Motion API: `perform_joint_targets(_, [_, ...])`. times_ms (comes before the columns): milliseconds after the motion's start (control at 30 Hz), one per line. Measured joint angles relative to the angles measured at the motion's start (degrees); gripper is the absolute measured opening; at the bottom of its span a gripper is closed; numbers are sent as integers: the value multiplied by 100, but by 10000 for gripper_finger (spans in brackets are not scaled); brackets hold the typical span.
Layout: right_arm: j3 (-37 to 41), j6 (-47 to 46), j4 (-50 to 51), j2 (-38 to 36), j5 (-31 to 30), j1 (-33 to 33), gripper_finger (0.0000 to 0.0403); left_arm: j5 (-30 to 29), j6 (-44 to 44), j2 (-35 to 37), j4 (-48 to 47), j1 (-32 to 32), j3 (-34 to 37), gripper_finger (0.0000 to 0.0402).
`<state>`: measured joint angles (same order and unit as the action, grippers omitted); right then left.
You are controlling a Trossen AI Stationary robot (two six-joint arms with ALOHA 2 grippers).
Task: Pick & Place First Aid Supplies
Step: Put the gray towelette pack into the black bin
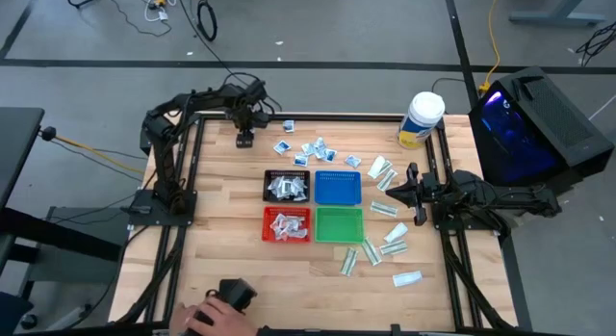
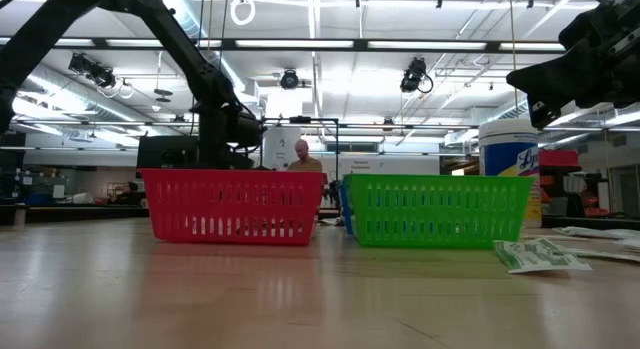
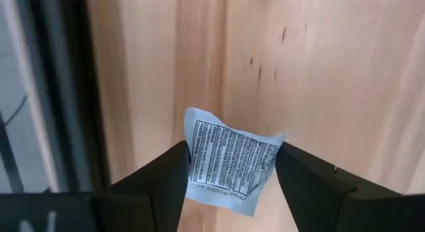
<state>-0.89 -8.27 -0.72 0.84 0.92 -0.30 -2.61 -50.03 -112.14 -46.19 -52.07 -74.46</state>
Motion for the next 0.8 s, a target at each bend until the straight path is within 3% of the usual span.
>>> perform_joint_targets(400, [0,-2,1,-2,0,0,18,135,465,865,-2,333,-13,225])
perform_joint_targets(800, [-1,-2,1,0,-1,0,18,409,1030,1704,24,1499,-17,225])
